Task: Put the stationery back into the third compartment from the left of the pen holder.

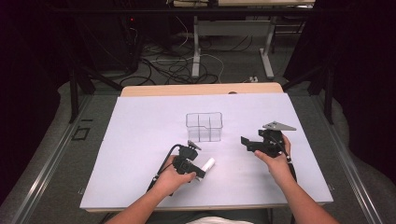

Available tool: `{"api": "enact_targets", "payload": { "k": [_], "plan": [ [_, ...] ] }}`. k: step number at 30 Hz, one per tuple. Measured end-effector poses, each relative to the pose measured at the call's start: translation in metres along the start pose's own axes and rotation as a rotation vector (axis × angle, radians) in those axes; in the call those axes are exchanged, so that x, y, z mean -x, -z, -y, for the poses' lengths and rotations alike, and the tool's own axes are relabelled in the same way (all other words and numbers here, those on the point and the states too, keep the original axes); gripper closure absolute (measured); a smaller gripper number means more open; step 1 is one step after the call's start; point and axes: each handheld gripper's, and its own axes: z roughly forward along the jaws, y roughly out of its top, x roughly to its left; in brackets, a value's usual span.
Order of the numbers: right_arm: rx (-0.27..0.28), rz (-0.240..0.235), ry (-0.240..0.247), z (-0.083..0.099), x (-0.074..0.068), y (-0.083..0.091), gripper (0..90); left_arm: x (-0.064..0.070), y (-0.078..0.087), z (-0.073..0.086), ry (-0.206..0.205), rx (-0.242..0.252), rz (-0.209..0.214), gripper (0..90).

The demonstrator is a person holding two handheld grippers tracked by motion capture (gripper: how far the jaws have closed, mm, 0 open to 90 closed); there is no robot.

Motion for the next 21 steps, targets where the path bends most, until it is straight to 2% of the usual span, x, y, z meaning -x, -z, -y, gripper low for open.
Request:
{"api": "enact_targets", "payload": {
  "k": [9, 20, 21],
  "plan": [
    [-0.001, 0.0, 0.0, 0.0, 0.0001, 0.0, 12.5, -0.0011, 0.0012, 0.0, -0.003, 0.006, 0.015, 71.3],
    [0.005, -0.003, 0.022, -0.0006, -0.0007, 0.0003, 14.4, -0.0038, 0.0073, 0.0009, 0.005, 0.049, 0.036, 71.4],
    [0.005, -0.004, 0.02, -0.0006, -0.0011, 0.0003, 14.4, -0.0037, 0.0077, 0.0013, 0.016, 0.057, 0.038, 71.4]
  ]
}}
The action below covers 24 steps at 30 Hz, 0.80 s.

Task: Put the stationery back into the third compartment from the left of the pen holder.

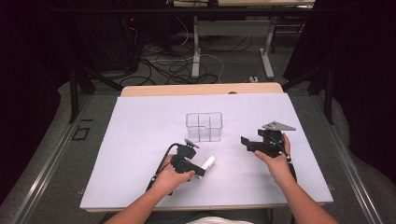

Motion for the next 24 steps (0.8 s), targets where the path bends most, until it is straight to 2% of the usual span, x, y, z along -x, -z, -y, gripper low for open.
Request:
{"api": "enact_targets", "payload": {
  "k": [5, 8, 9, 10, 12, 15, 16, 20, 22, 23, 24],
  "plan": [
    [0.001, -0.009, 0.002, 0.0, -0.001, 0.0, 14.9, -0.002, 0.004, 0.001, 0.0, 0.035, 0.009, 71.4],
    [0.003, -0.017, -0.004, -0.001, -0.001, 0.0, 15.0, -0.002, 0.006, 0.001, 0.005, 0.067, 0.013, 71.4],
    [0.001, -0.019, -0.006, 0.0, -0.001, 0.0, 15.0, -0.003, 0.007, 0.001, -0.009, 0.076, 0.016, 71.4],
    [-0.003, -0.02, -0.002, 0.0, -0.001, 0.0, 15.0, -0.002, 0.008, 0.002, 0.005, 0.087, 0.014, 71.4],
    [-0.002, -0.02, -0.002, 0.0, -0.002, 0.0, 15.0, -0.003, 0.009, 0.002, -0.008, 0.114, 0.012, 71.4],
    [0.002, -0.021, -0.004, 0.0, -0.002, 0.0, 14.9, -0.003, 0.013, 0.003, -0.004, 0.153, 0.005, 71.4],
    [0.002, -0.024, -0.009, 0.0, -0.003, 0.0, 14.9, -0.004, 0.014, 0.004, -0.017, 0.165, 0.002, 71.4],
    [0.004, -0.04, -0.03, 0.0, -0.004, 0.0, 14.9, -0.002, 0.02, 0.005, -0.012, 0.238, -0.012, 71.4],
    [-0.004, -0.078, -0.068, -0.001, -0.005, -0.001, 14.9, -0.002, 0.023, 0.006, -0.02, 0.269, -0.023, 71.4],
    [-0.004, -0.078, -0.068, -0.001, -0.005, -0.001, 14.9, -0.002, 0.023, 0.007, -0.023, 0.29, -0.026, 71.4],
    [-0.009, -0.092, -0.093, -0.002, -0.007, -0.001, 15.1, -0.001, 0.025, 0.007, -0.021, 0.306, -0.032, 71.4]
  ]
}}
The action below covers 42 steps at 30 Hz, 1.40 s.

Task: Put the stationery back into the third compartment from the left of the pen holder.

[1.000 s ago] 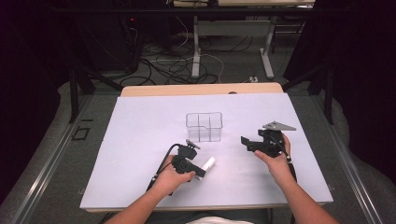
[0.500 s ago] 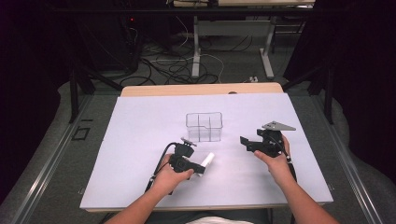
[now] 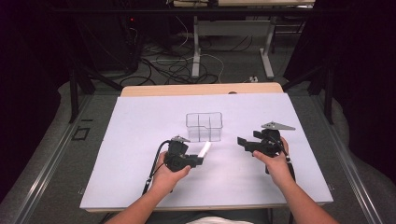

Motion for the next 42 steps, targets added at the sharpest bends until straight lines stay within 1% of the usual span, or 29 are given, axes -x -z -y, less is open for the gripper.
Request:
{"api": "enact_targets", "payload": {
  "k": [1, 2, 4, 5, 6, 9, 10, 11, 12, 13, 15, 17, 19, 20, 21, 23, 24, 25, 26, 27, 30, 31, 33, 34, 36, 37, 38, 41, 42],
  "plan": [
    [0.0, 0.0, 0.0, 0.0, 0.0, 0.0, 15.1, 0.0, 0.001, 0.0, -0.009, 0.017, -0.005, 71.4],
    [-0.006, -0.01, -0.007, 0.0, -0.001, 0.0, 15.2, 0.0, 0.003, 0.0, -0.003, 0.03, -0.011, 71.4],
    [-0.011, -0.035, -0.027, -0.002, -0.007, 0.0, 16.6, 0.0, 0.005, 0.0, -0.014, 0.058, -0.017, 71.4],
    [-0.011, -0.035, -0.027, -0.002, -0.007, 0.0, 16.6, 0.0, 0.007, 0.001, -0.017, 0.07, -0.021, 71.4],
    [-0.009, -0.046, -0.024, -0.003, -0.009, -0.001, 17.5, 0.0, 0.008, 0.001, -0.021, 0.084, -0.024, 71.4],
    [-0.02, -0.087, -0.055, -0.005, -0.015, -0.001, 18.3, 0.0, 0.01, 0.002, -0.03, 0.118, -0.036, 71.4],
    [-0.029, -0.11, -0.07, -0.006, -0.017, -0.001, 18.3, 0.001, 0.011, 0.002, -0.035, 0.123, -0.044, 71.4],
    [-0.032, -0.119, -0.078, -0.007, -0.02, -0.002, 18.2, 0.001, 0.012, 0.003, -0.047, 0.137, -0.05, 71.4],
    [-0.035, -0.125, -0.084, -0.007, -0.022, -0.003, 18.2, 0.002, 0.013, 0.003, -0.048, 0.147, -0.056, 71.4],
    [-0.031, -0.128, -0.096, -0.008, -0.026, -0.003, 18.2, 0.002, 0.013, 0.003, -0.058, 0.156, -0.061, 71.4],
    [-0.042, -0.148, -0.108, -0.01, -0.032, -0.005, 18.1, 0.003, 0.014, 0.003, -0.074, 0.169, -0.074, 71.4],
    [-0.028, -0.157, -0.115, -0.012, -0.038, -0.006, 18.1, 0.004, 0.015, 0.004, -0.074, 0.186, -0.077, 71.4],
    [-0.016, -0.173, -0.119, -0.014, -0.045, -0.008, 18.1, 0.005, 0.015, 0.004, -0.076, 0.191, -0.079, 71.4],
    [-0.009, -0.202, -0.143, -0.016, -0.051, -0.01, 18.1, 0.005, 0.016, 0.004, -0.077, 0.197, -0.077, 71.4],
    [-0.009, -0.202, -0.143, -0.016, -0.051, -0.01, 18.1, 0.005, 0.016, 0.005, -0.074, 0.199, -0.076, 71.4],
    [0.009, -0.216, -0.142, -0.017, -0.057, -0.013, 18.1, 0.005, 0.017, 0.005, -0.082, 0.205, -0.078, 71.4],
    [0.0, -0.225, -0.134, -0.018, -0.06, -0.014, 18.2, 0.005, 0.017, 0.005, -0.075, 0.209, -0.073, 71.4],
    [-0.004, -0.229, -0.131, -0.018, -0.063, -0.016, 18.2, 0.005, 0.017, 0.005, -0.082, 0.213, -0.073, 71.4],
    [-0.008, -0.243, -0.129, -0.019, -0.066, -0.019, 23.7, 0.006, 0.017, 0.005, -0.082, 0.214, -0.07, 71.4],
    [-0.008, -0.243, -0.129, -0.019, -0.066, -0.019, 23.7, 0.006, 0.017, 0.006, -0.082, 0.215, -0.069, 71.4],
    [0.027, -0.252, -0.165, -0.018, -0.071, -0.022, 25.8, 0.009, 0.016, 0.006, -0.085, 0.217, -0.062, 71.4],
    [0.011, -0.282, -0.195, -0.018, -0.071, -0.024, 25.8, 0.009, 0.015, 0.007, -0.083, 0.215, -0.062, 71.4],
    [-0.006, -0.299, -0.223, -0.016, -0.073, -0.026, 25.8, 0.01, 0.014, 0.007, -0.089, 0.21, -0.059, 71.4],
    [-0.006, -0.299, -0.223, -0.016, -0.073, -0.026, 25.8, 0.011, 0.014, 0.007, -0.09, 0.209, -0.059, 71.4],
    [-0.019, -0.3, -0.259, -0.015, -0.075, -0.027, 25.8, 0.012, 0.013, 0.008, -0.096, 0.205, -0.06, 71.4],
    [-0.024, -0.303, -0.259, -0.013, -0.074, -0.028, 26.2, 0.013, 0.012, 0.008, -0.098, 0.207, -0.055, 71.4],
    [-0.031, -0.311, -0.272, -0.012, -0.075, -0.029, 27.0, 0.013, 0.011, 0.007, -0.101, 0.204, -0.057, 71.4],
    [-0.034, -0.312, -0.291, -0.01, -0.076, -0.03, 28.1, 0.015, 0.009, 0.008, -0.107, 0.202, -0.054, 71.4],
    [-0.052, -0.324, -0.298, -0.01, -0.076, -0.03, 28.2, 0.016, 0.008, 0.008, -0.107, 0.203, -0.052, 71.4]
  ]
}}
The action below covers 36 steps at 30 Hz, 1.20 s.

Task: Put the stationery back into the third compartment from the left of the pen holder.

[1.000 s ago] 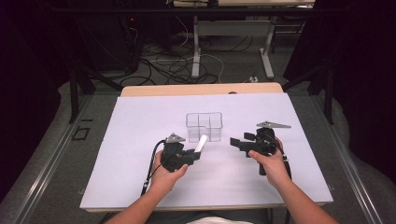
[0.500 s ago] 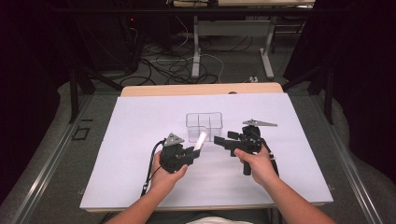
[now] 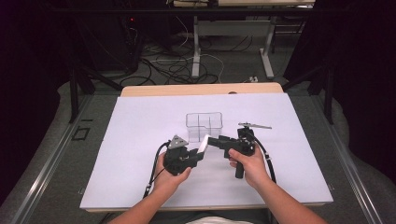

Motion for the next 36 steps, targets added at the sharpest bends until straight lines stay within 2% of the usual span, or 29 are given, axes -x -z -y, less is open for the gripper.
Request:
{"api": "enact_targets", "payload": {
  "k": [6, 12, 14, 17, 21, 27, 35, 36],
  "plan": [
    [-0.012, 0.005, -0.005, 0.005, -0.001, -0.004, 30.1, 0.004, -0.002, 0.001, -0.019, -0.009, 0.011, 71.4],
    [-0.016, -0.001, 0.014, 0.011, -0.002, -0.007, 30.3, 0.008, -0.003, 0.003, -0.028, -0.015, 0.022, 71.4],
    [-0.015, 0.002, -0.003, 0.013, -0.003, -0.009, 30.9, 0.009, -0.003, 0.003, -0.048, -0.013, 0.028, 71.4],
    [-0.003, -0.007, -0.039, 0.015, -0.003, -0.011, 32.9, 0.011, -0.003, 0.004, -0.047, -0.015, 0.036, 71.4],
    [-0.021, -0.021, -0.066, 0.016, -0.002, -0.011, 37.0, 0.013, -0.004, 0.004, -0.055, -0.016, 0.045, 71.3],
    [-0.022, -0.027, -0.087, 0.015, 0.001, -0.011, 43.0, 0.017, -0.006, 0.005, -0.078, -0.023, 0.05, 71.4],
    [-0.057, -0.036, -0.116, 0.015, 0.005, -0.011, 54.8, 0.02, -0.007, 0.007, -0.088, -0.036, 0.054, 71.4],
    [-0.066, -0.039, -0.135, 0.015, 0.004, -0.011, 56.2, 0.02, -0.008, 0.007, -0.087, -0.034, 0.055, 71.4]
  ]
}}
